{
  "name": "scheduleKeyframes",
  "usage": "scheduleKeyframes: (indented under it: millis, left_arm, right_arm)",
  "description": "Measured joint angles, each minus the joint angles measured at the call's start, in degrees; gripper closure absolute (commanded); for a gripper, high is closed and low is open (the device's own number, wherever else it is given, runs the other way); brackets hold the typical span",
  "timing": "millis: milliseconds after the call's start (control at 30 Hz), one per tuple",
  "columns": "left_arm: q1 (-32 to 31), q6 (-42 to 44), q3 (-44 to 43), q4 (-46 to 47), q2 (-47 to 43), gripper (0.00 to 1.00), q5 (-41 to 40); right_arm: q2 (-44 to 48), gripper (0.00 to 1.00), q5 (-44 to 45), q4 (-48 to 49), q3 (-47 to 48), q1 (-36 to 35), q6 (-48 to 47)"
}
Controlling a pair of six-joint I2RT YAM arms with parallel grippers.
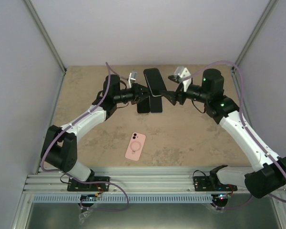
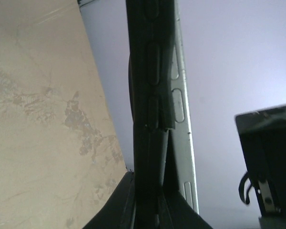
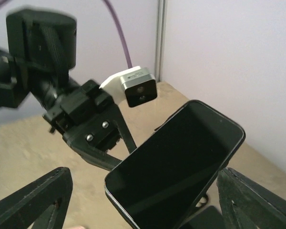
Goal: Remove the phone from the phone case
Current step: Remove the phone case from the phone.
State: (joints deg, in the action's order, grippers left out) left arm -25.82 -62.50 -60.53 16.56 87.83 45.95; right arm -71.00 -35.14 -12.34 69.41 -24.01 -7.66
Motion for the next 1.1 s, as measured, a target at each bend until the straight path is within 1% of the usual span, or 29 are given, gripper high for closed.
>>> scheduleKeyframes:
  millis: [100,267,467,600,767,900,1100]
  left_arm:
    - [0.00,-3.21,0.02,0.09,0.57,1.00,-0.02]
    - [0.00,-7.72,0.02,0.57,1.75,1.00,0.02]
    - [0.00,-10.05,0.02,0.98,2.75,1.00,0.02]
    - [0.00,-10.82,0.02,1.36,2.75,1.00,0.07]
    - [0.00,-10.84,0.02,1.49,2.75,1.00,0.04]
    - [0.00,-10.84,0.02,1.51,2.75,1.00,0.04]
    - [0.11,-10.86,0.07,1.53,2.75,1.00,-0.37]
  right_arm:
    - [-0.20,0.27,6.54,-0.90,0.39,-4.28,-6.58]
    - [-1.57,0.37,16.24,-1.95,0.37,-9.42,-16.02]
    - [-2.95,0.42,25.20,-1.81,-0.20,-13.53,-24.33]
    - [-3.10,0.43,29.24,-1.53,-1.31,-15.23,-27.91]
    - [-3.63,0.43,32.11,-1.29,-2.60,-16.74,-30.62]
    - [-3.85,0.49,34.73,-0.59,-3.63,-17.42,-32.15]
    - [-4.46,0.56,39.95,3.89,-5.09,-18.18,-34.75]
